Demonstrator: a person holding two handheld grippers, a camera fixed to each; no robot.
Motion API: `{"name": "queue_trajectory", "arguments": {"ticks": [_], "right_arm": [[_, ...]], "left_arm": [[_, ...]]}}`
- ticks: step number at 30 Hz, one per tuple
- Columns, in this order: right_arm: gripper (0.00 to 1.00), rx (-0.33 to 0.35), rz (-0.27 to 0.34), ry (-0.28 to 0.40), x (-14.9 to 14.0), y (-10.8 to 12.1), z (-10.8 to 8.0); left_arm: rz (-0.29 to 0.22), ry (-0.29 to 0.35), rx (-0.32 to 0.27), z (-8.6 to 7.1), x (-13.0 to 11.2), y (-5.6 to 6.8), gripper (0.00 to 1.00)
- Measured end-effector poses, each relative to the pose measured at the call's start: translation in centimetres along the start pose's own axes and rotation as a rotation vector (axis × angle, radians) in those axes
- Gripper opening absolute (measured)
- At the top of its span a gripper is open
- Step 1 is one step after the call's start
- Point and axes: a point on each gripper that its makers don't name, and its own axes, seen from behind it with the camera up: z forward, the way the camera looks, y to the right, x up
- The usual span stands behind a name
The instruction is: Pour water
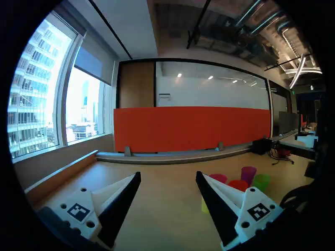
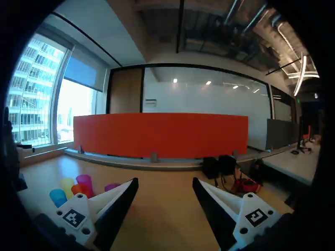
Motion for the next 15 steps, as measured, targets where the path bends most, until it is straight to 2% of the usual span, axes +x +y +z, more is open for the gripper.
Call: {"name": "queue_trajectory", "arguments": {"ticks": [8, 11, 15], "right_arm": [[1.00, 0.054, -0.031, -0.011, 4.1, -0.6, 0.5], [1.00, 0.059, -0.031, -0.023, 5.6, -0.7, 0.7], [1.00, 0.079, -0.022, -0.016, 8.3, -1.1, 0.8]], "left_arm": [[0.005, -0.001, -0.028, 1.3, 4.3, 0.9, 0.97], [0.002, -0.020, -0.043, 1.6, 5.7, 1.2, 0.98], [-0.005, -0.016, -0.071, 1.9, 8.1, 1.6, 0.98]]}}
